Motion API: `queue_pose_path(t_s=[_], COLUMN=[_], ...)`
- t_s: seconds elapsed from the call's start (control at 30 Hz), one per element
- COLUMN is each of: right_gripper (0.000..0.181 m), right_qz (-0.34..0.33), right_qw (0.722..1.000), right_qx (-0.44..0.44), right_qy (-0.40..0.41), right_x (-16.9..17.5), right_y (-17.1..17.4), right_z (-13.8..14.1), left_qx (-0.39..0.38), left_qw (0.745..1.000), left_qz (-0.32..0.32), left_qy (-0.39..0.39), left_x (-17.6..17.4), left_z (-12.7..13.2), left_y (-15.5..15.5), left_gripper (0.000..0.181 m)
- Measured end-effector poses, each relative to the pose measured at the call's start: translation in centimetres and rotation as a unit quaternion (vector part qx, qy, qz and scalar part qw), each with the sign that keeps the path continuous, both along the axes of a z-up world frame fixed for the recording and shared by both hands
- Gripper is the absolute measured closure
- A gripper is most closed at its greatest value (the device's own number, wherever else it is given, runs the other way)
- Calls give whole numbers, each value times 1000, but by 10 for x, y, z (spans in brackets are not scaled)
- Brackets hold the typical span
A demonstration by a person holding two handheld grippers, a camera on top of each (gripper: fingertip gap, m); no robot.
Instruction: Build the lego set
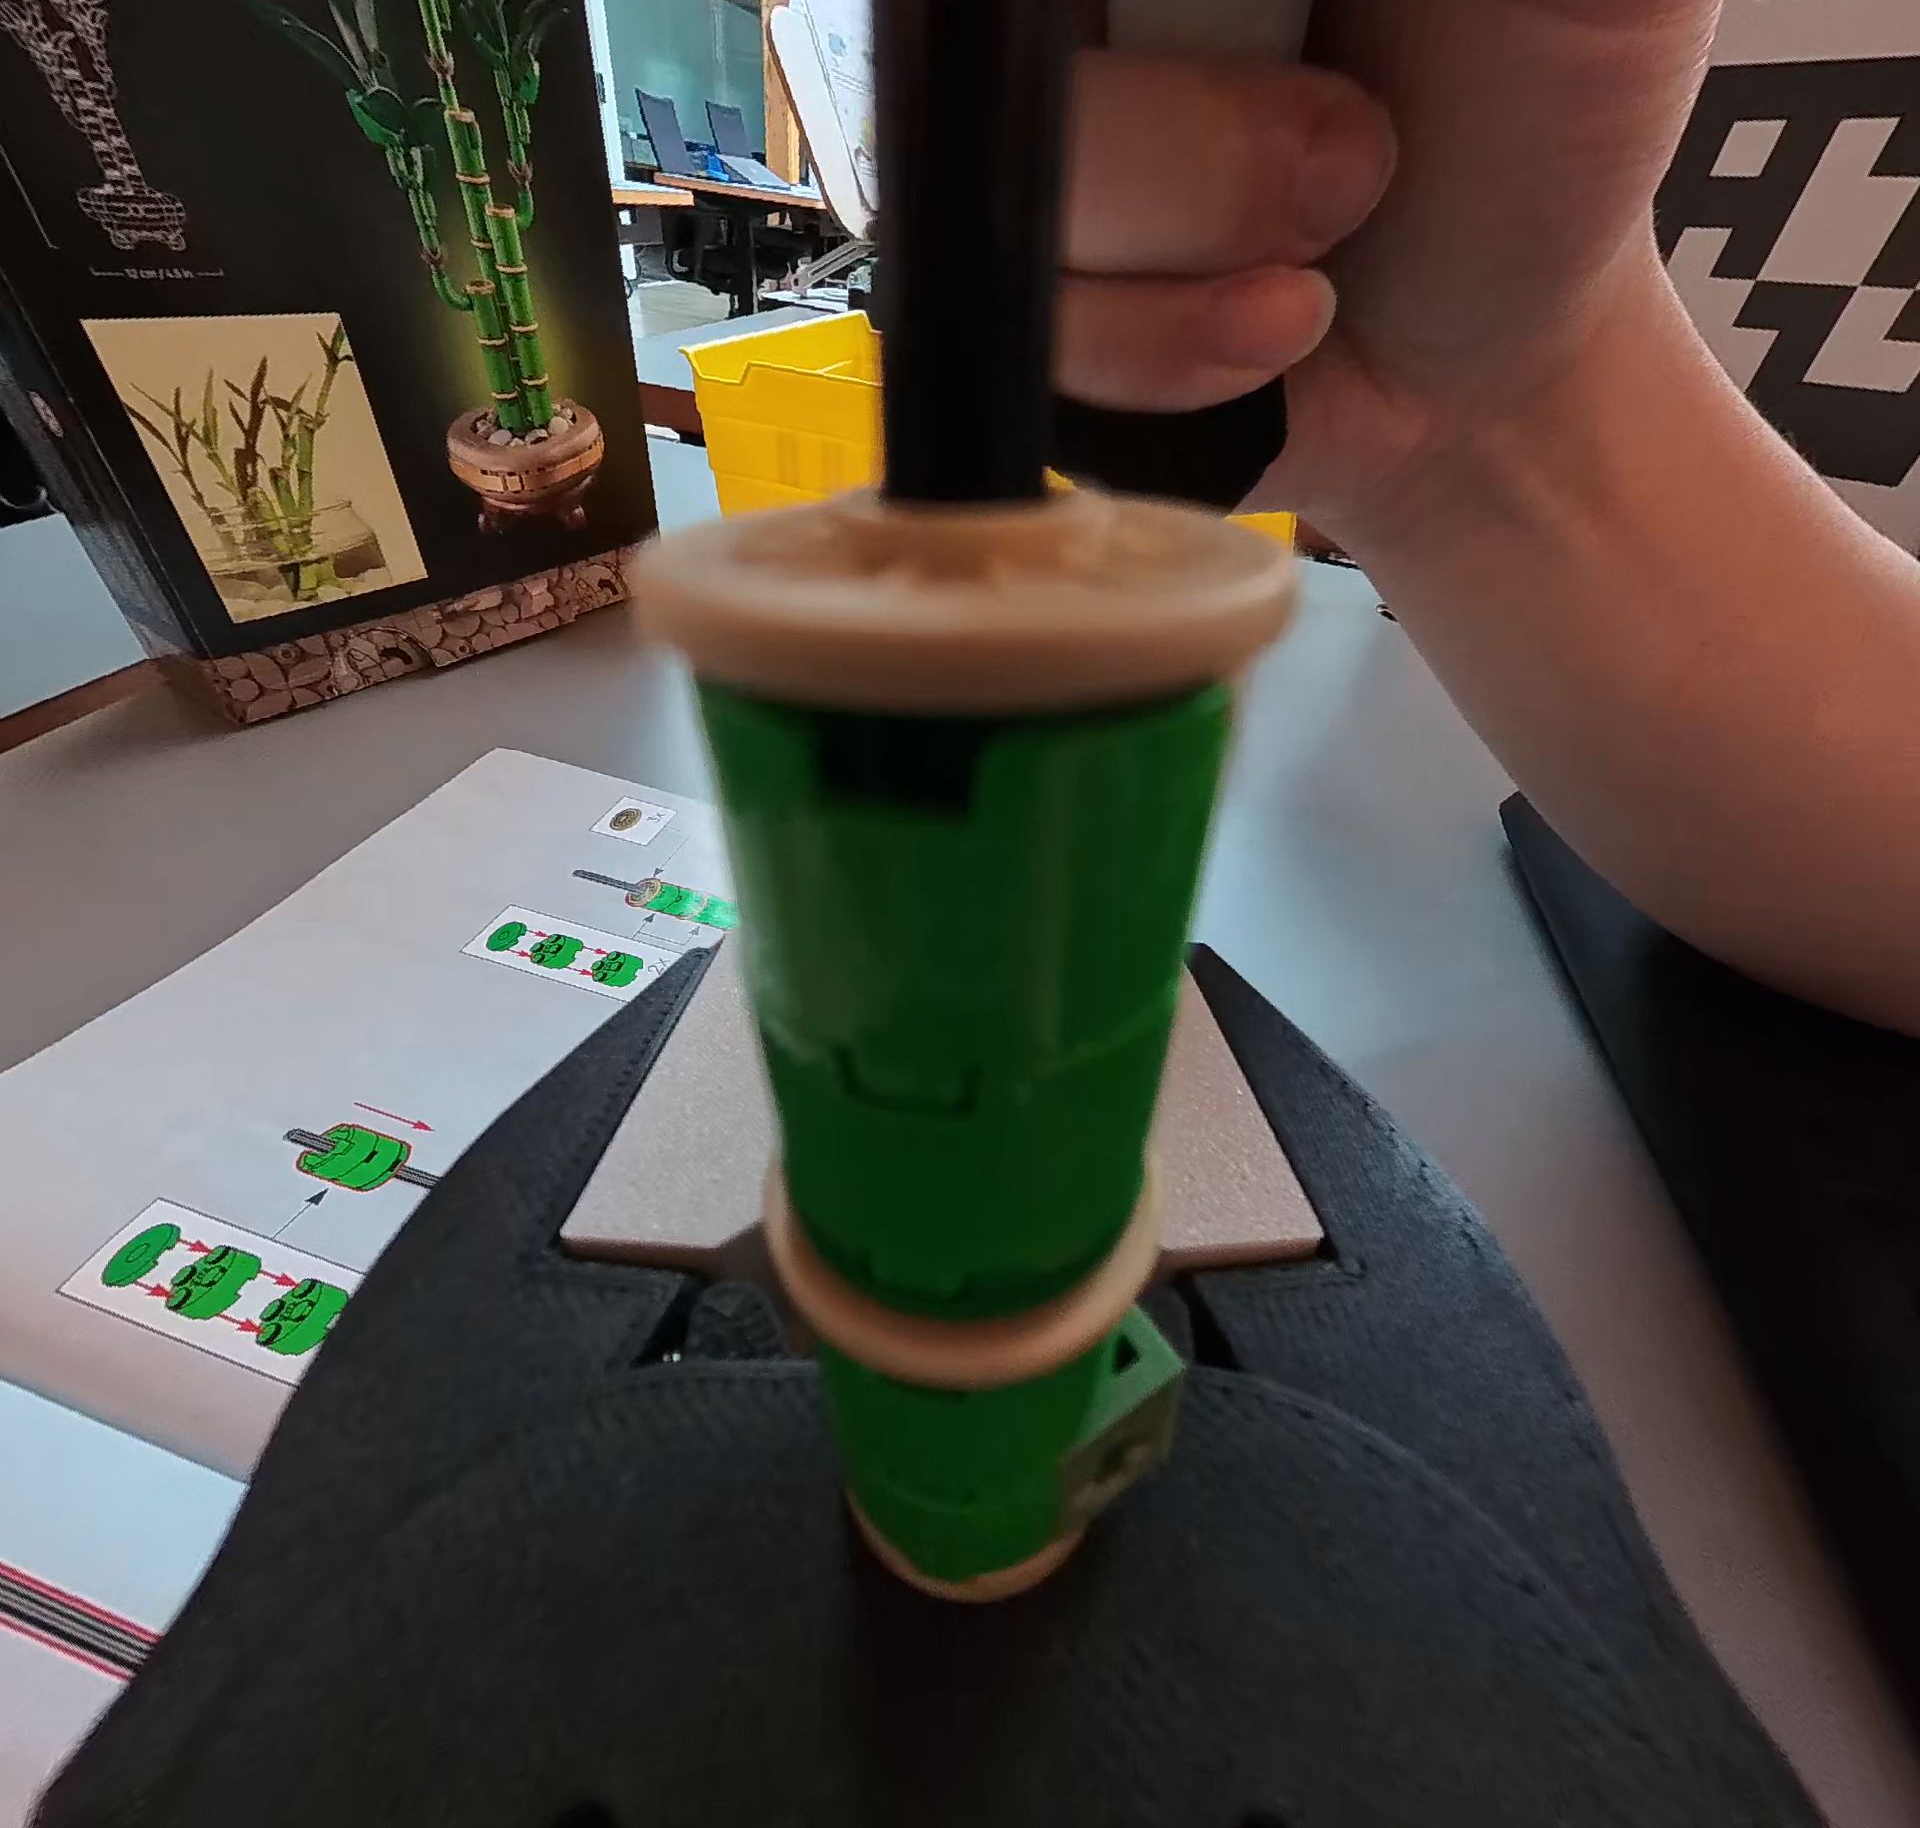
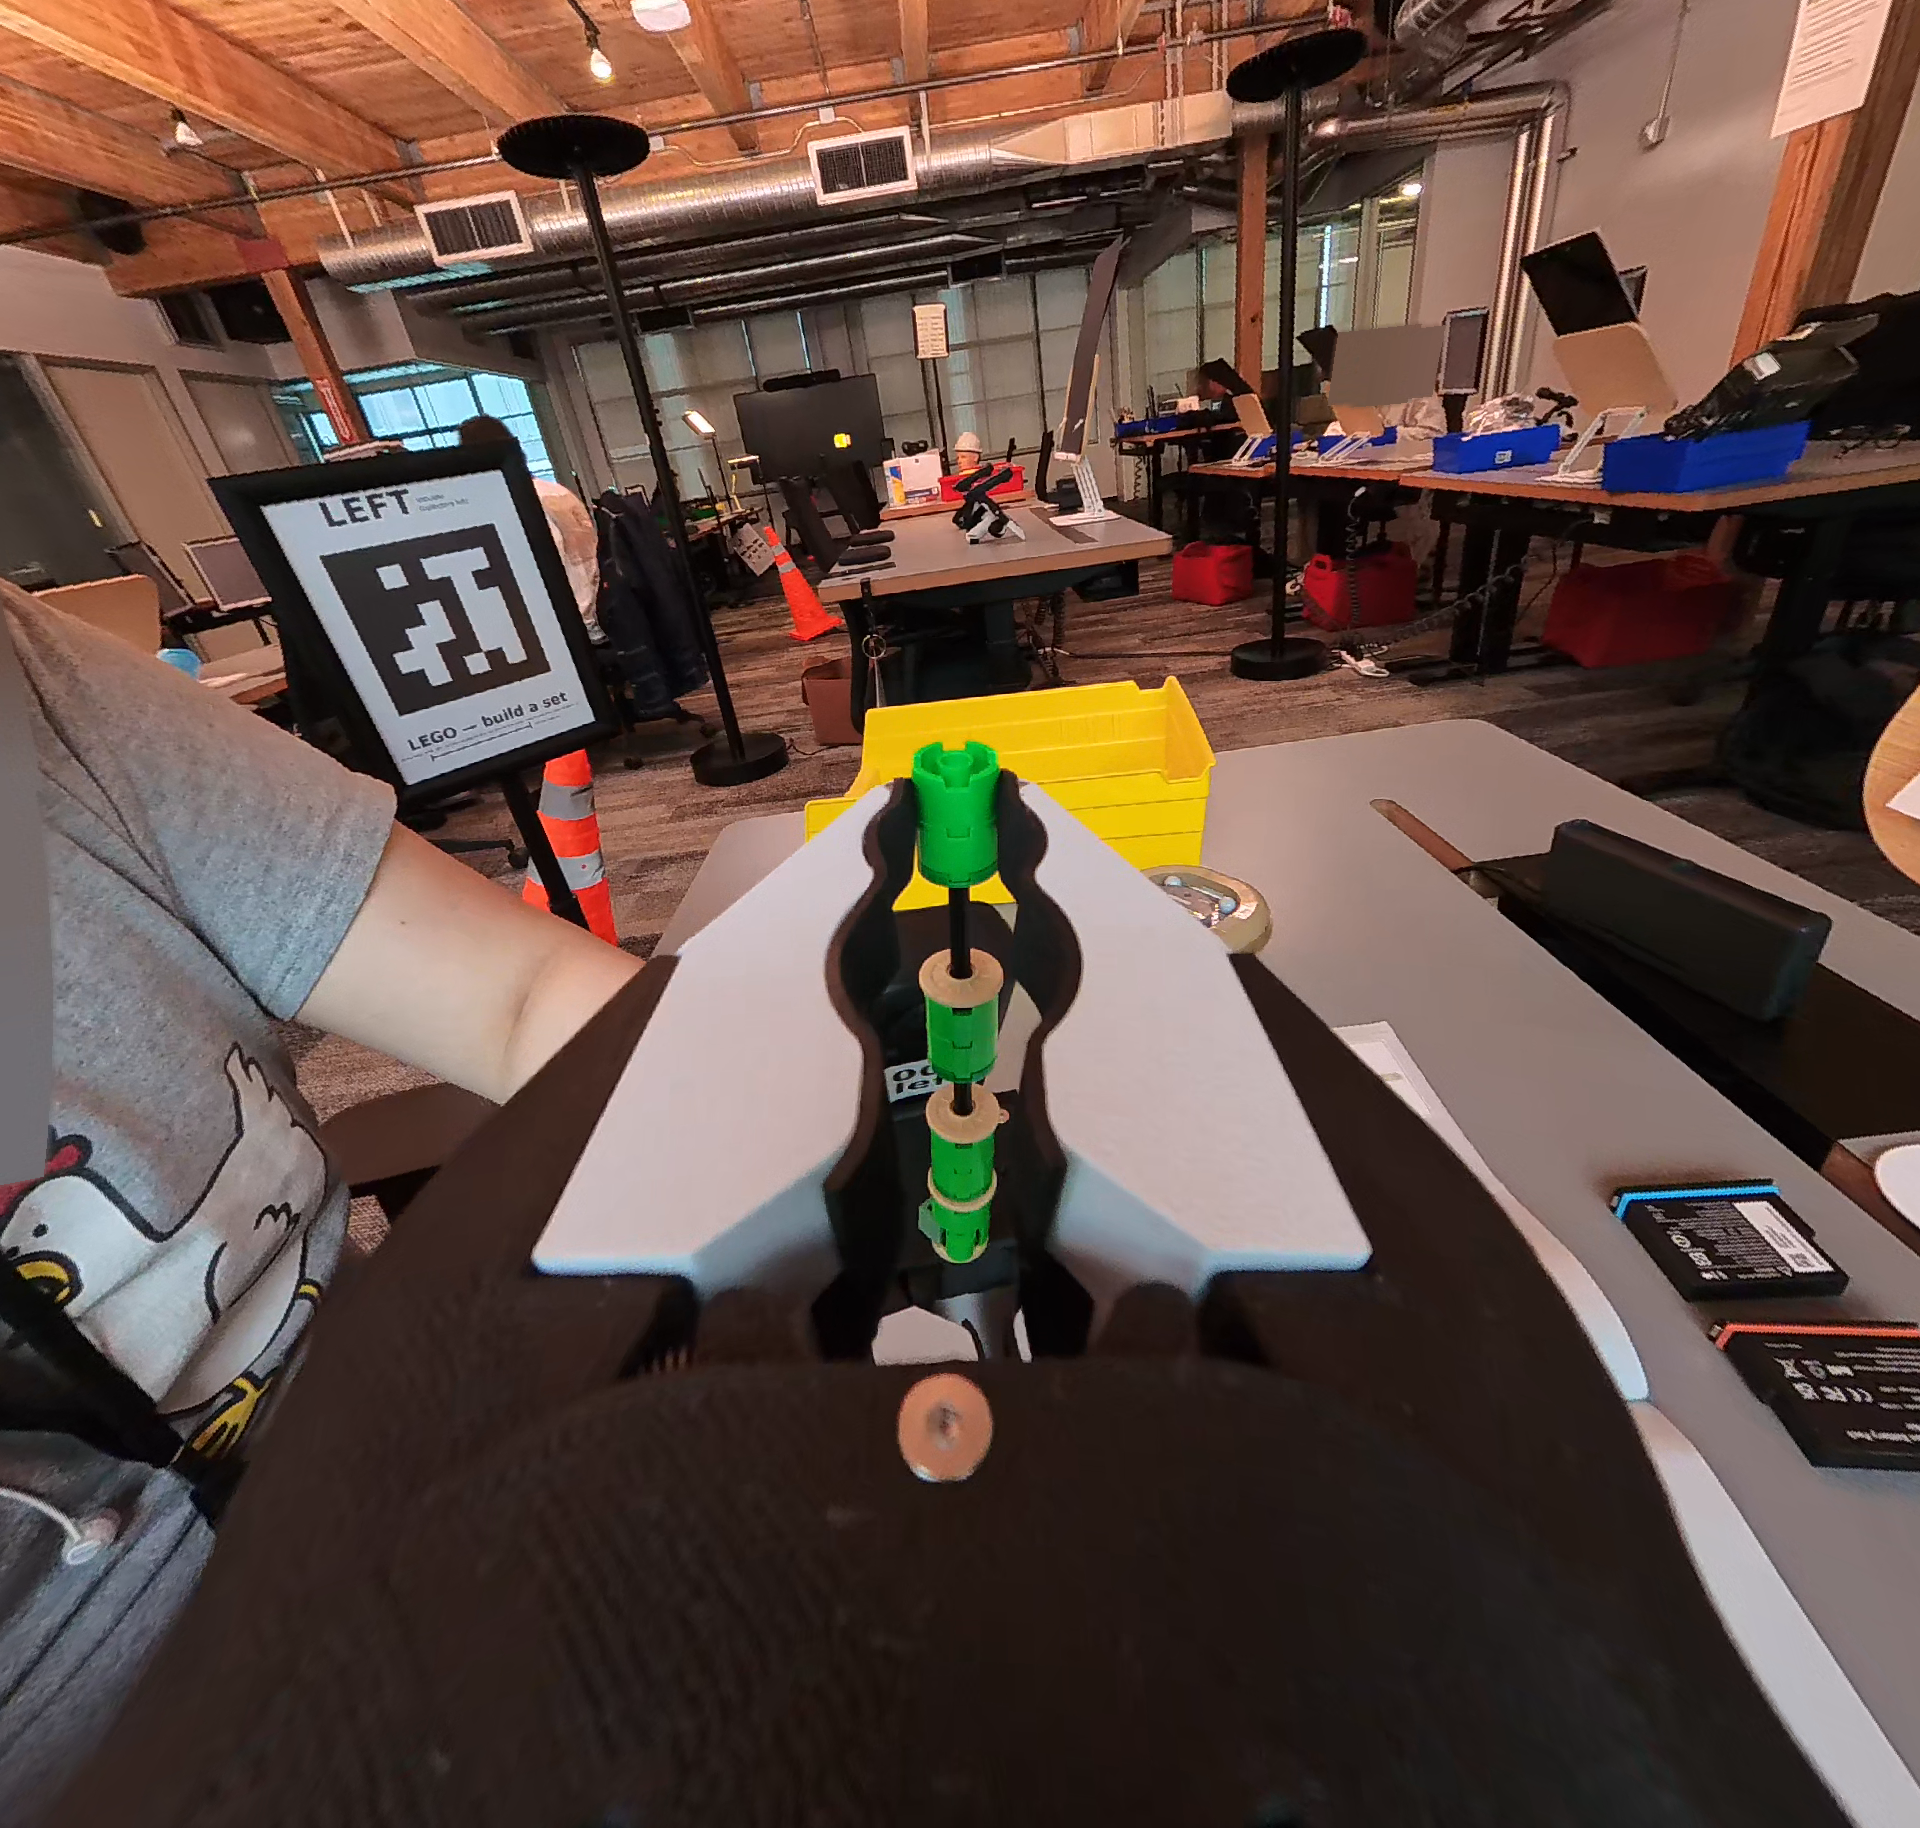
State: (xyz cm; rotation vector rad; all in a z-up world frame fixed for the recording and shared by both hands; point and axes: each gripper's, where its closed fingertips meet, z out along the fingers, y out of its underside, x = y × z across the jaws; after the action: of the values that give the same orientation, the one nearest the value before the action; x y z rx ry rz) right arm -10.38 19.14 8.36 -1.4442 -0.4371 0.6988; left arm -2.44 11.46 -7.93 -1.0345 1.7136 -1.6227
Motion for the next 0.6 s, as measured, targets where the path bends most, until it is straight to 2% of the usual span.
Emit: queue_pose_path(t_s=[0.6], right_gripper=[166], right_qz=[7], right_qw=[1000], right_qx=[-9], right_qy=[-12], right_x=[-3], right_y=[-2], right_z=[-2], left_qx=[2], left_qw=[1000], left_qz=[-1], left_qy=[2], left_x=[0], left_z=[-1], left_y=[-1], left_gripper=[181])
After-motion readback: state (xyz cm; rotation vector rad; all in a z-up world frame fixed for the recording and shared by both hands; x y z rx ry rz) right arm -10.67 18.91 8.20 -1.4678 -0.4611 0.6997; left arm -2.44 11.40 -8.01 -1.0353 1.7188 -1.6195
